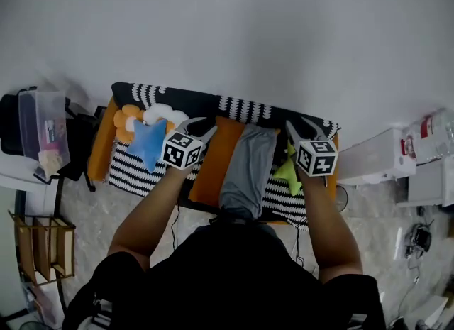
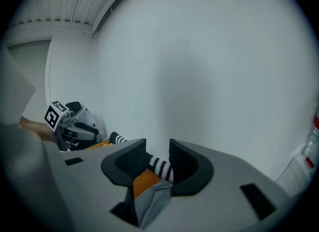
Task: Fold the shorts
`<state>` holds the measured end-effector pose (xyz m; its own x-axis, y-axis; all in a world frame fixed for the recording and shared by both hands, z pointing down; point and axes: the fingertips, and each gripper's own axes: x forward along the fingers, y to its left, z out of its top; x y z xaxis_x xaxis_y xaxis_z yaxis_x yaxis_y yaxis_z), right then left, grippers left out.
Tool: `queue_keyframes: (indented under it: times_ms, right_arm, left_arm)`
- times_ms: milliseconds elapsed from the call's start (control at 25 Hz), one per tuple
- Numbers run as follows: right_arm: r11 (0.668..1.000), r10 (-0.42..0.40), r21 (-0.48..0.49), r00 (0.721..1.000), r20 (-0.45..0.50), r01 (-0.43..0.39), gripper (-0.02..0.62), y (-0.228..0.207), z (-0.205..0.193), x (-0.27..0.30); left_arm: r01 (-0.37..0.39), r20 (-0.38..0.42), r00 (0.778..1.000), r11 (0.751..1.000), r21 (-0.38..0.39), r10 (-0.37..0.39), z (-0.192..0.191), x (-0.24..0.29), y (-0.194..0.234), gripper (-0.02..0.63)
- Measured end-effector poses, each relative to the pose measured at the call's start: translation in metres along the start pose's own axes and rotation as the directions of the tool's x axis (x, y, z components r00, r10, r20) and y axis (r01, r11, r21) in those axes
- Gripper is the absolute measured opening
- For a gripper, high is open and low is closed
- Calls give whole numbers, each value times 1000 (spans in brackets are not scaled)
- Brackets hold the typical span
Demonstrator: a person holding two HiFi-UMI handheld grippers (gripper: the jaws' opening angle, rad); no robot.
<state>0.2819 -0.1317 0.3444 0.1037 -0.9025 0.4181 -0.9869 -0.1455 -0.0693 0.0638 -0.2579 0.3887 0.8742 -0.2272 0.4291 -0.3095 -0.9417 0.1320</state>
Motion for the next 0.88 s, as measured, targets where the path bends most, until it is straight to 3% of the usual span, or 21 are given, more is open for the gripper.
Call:
queue_keyframes:
  times_ms: [440, 880]
  right_arm:
    - [998, -20, 66, 1000, 16, 19, 158, -35, -24, -58]
    - [995, -12, 102, 1000, -7, 13, 169, -73, -52, -72]
  left_arm:
    - [20, -26, 999, 1000, 25, -19, 1, 11, -58, 144]
    - [-44, -22, 999, 998, 36, 45, 7, 30, -95, 149]
